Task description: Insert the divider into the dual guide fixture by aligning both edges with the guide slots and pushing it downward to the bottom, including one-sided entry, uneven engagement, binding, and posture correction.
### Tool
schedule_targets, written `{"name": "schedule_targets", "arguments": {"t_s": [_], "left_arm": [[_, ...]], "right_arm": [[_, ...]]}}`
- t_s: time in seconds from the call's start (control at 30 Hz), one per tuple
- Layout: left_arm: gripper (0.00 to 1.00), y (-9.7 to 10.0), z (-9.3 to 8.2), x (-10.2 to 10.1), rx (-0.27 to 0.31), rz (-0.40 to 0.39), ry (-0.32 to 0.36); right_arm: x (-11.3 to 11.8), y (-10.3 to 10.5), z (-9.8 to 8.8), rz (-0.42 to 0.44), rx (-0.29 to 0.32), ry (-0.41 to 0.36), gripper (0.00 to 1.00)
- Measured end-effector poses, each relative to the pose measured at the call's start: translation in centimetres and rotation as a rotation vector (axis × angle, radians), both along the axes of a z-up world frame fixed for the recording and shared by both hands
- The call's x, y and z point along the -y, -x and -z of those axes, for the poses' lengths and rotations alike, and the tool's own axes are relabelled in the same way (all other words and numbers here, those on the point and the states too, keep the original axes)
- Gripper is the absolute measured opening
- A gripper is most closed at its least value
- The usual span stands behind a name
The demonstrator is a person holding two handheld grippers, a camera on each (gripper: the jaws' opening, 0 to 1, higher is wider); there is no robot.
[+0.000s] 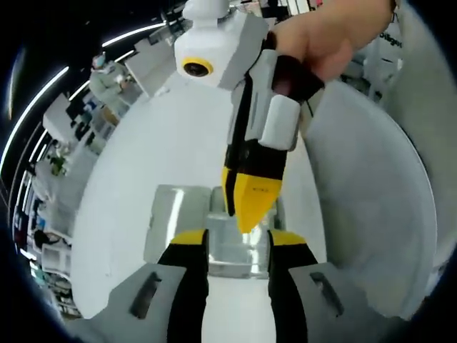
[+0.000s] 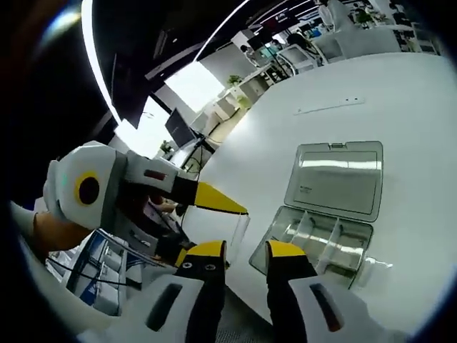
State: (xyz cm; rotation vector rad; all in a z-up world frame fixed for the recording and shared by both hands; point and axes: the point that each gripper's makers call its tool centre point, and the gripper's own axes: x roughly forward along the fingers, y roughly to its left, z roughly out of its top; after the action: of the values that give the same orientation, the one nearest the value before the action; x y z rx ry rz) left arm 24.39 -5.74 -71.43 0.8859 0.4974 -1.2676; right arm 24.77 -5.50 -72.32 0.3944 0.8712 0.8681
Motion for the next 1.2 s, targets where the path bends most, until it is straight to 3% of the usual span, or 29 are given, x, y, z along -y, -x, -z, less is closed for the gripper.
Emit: {"name": "schedule_targets", "arguments": {"t_s": [0.97, 1.2], "left_arm": [[0.29, -0.3, -1.1, 1.0, 0.037, 0.008, 0.015], [0.29, -0.2, -1.1, 1.1, 0.046, 0.018, 0.009]], "right_arm": [[-0.8, -0.5, -0.3, 0.037, -0.091, -0.082, 0.00], [-1.0, -0.3, -0.5, 0.034, -0.107, -0.100, 0.00]]}}
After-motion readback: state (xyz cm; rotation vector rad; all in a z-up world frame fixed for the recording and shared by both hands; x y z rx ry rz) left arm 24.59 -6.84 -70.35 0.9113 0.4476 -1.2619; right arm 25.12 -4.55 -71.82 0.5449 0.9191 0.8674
